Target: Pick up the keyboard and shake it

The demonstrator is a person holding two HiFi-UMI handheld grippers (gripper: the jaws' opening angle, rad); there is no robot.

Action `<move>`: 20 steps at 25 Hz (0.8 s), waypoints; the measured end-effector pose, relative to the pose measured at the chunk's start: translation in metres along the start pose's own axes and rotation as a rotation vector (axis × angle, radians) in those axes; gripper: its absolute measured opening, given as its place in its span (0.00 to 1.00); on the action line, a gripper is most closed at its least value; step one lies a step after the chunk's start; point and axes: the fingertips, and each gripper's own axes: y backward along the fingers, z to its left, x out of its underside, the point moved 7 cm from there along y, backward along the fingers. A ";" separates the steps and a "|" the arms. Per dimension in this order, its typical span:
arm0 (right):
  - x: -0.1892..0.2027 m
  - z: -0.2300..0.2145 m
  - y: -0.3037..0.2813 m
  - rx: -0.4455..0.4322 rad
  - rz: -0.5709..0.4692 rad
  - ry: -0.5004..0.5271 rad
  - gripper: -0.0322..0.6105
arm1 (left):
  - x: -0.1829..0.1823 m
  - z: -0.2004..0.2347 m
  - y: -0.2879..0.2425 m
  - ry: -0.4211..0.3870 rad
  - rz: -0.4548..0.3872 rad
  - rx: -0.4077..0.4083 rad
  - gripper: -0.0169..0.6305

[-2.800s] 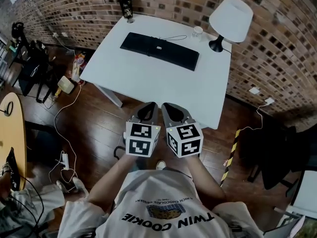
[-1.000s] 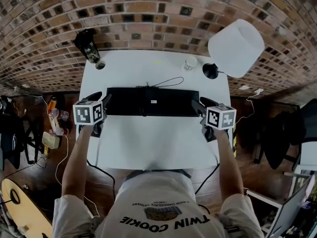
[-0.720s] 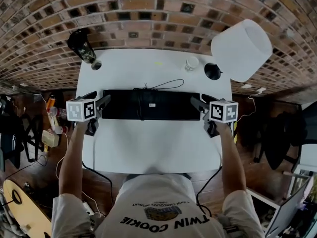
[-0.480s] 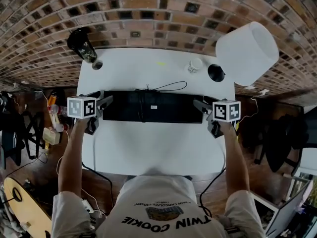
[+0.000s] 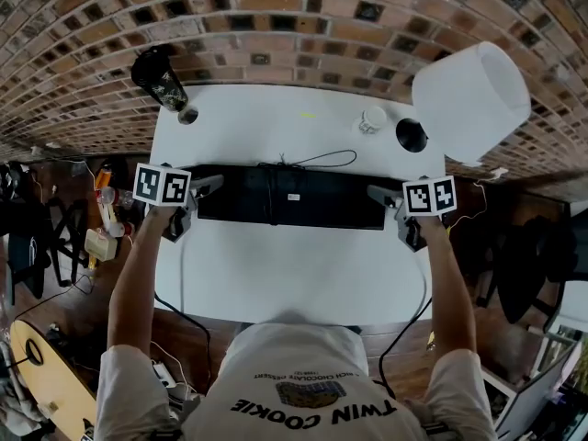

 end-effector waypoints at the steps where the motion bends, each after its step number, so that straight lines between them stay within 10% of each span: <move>1: 0.001 0.001 -0.001 0.019 0.007 0.019 0.50 | -0.001 -0.001 -0.001 0.002 -0.002 0.002 0.49; 20: 0.007 0.041 0.041 0.160 -0.160 0.145 0.45 | 0.006 -0.035 0.049 -0.077 -0.227 -0.085 0.40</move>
